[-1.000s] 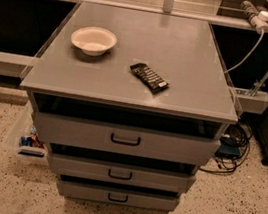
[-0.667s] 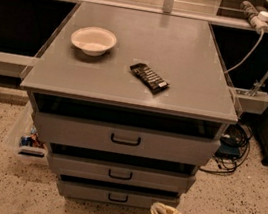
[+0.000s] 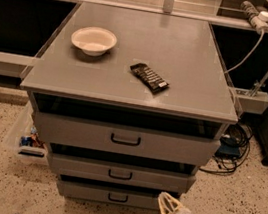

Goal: Open bottom drawer

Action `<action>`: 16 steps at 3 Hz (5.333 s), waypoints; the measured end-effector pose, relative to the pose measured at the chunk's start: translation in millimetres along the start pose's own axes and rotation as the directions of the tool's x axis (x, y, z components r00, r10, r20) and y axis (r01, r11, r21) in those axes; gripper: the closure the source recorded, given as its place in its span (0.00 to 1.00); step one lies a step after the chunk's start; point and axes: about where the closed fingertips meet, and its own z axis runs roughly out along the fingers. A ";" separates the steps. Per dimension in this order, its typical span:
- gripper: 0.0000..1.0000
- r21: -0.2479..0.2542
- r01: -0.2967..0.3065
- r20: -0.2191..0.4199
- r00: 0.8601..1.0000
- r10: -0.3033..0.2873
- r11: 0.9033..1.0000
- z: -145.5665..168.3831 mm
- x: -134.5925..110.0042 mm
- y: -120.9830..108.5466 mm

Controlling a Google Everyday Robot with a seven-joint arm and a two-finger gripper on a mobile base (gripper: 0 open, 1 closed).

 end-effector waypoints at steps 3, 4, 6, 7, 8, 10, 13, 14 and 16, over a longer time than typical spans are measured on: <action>1.00 -0.091 -0.143 -0.013 0.990 0.143 0.985 24.0 43.5 73.6; 1.00 -0.124 -0.240 -0.058 0.970 0.234 0.963 31.5 83.0 116.5; 1.00 -0.124 -0.289 -0.075 0.957 0.281 0.949 44.1 116.4 140.8; 1.00 -0.141 -0.279 -0.059 0.960 0.273 0.950 52.7 123.2 133.3; 1.00 -0.189 -0.232 -0.021 0.972 0.233 0.954 76.1 131.1 112.4; 1.00 -0.267 -0.212 -0.056 0.977 0.205 0.940 106.6 174.6 67.1; 1.00 -0.251 -0.213 -0.079 0.977 0.199 0.944 131.7 194.0 49.2; 1.00 -0.193 -0.194 -0.076 0.980 0.182 0.962 144.8 202.3 20.3; 1.00 -0.185 -0.232 -0.096 0.971 0.217 0.955 148.0 215.1 25.9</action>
Offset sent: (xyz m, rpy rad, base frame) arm -0.0031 0.0199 -0.0312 0.0722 0.0315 0.0149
